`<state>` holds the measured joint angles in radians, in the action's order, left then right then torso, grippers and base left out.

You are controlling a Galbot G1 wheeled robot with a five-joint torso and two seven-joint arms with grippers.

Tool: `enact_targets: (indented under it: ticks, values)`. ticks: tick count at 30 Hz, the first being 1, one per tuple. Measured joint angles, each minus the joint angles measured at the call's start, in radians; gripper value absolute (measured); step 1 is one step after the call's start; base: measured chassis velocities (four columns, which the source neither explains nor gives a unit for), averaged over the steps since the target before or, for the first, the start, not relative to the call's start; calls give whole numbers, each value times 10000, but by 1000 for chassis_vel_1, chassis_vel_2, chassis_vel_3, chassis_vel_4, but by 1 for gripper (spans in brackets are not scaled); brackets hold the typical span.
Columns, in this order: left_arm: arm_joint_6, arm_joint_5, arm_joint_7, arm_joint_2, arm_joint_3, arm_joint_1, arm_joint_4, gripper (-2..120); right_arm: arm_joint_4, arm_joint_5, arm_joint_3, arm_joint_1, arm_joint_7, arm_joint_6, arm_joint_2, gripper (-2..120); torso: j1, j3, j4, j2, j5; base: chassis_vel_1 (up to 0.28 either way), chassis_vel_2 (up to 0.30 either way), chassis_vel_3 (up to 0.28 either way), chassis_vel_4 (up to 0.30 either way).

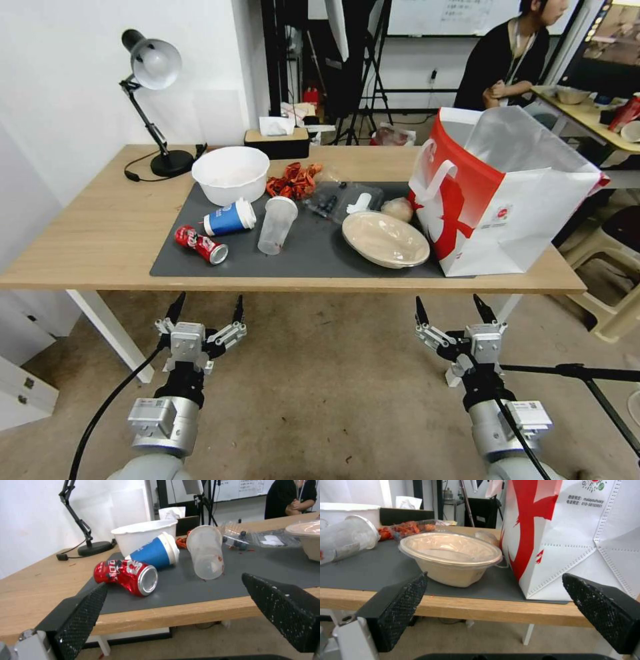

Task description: Pick up the trash from the table and place it into the takeout bag.

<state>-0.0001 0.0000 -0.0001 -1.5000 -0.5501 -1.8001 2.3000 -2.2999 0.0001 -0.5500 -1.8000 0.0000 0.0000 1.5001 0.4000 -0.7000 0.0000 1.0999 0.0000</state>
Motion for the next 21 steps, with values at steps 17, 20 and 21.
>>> enact_targets:
  ticks: [17, 20, 21]
  values:
    - [0, 0, 0, 0, 0, 0, -1, 100, 0, 0, 0, 0, 0, 0, 0, 100, 0, 0, 0, 0, 0, 0, 0, 0, 0]
    - [0, 0, 0, 0, 0, 0, 0, 100, 0, 0, 0, 0, 0, 0, 0, 100, 0, 0, 0, 0, 0, 0, 0, 0, 0]
    - [0, 0, 0, 0, 0, 0, 0, 100, 0, 0, 0, 0, 0, 0, 0, 100, -1, 0, 0, 1, 0, 0, 0, 0, 0]
